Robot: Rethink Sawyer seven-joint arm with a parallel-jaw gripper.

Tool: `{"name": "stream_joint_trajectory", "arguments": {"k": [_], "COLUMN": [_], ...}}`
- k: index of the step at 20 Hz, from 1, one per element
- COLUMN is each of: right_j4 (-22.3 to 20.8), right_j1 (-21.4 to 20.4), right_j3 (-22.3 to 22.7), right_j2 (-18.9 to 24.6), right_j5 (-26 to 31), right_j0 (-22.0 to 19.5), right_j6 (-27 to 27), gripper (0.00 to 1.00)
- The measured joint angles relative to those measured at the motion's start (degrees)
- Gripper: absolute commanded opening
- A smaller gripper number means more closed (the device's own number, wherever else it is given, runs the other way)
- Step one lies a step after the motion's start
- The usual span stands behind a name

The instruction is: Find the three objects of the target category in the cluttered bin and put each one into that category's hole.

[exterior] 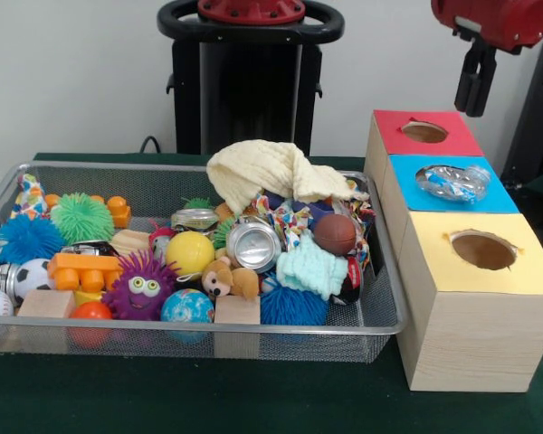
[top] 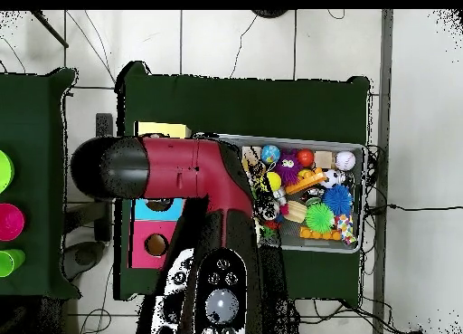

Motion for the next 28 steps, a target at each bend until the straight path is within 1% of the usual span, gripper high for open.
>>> {"name": "stream_joint_trajectory", "arguments": {"k": [10, 21, 28], "right_j4": [-0.2, -0.2, -0.2], "right_j1": [3.2, 4.4, 5.7], "right_j3": [0.0, 0.0, 0.0], "right_j2": [0.0, 0.0, 0.0], "right_j5": [-5.5, -5.7, -7.1], "right_j0": [0.4, 2.0, 2.6], "right_j6": [0.0, 0.0, 0.0], "gripper": [0.00, 0.00, 0.00]}}
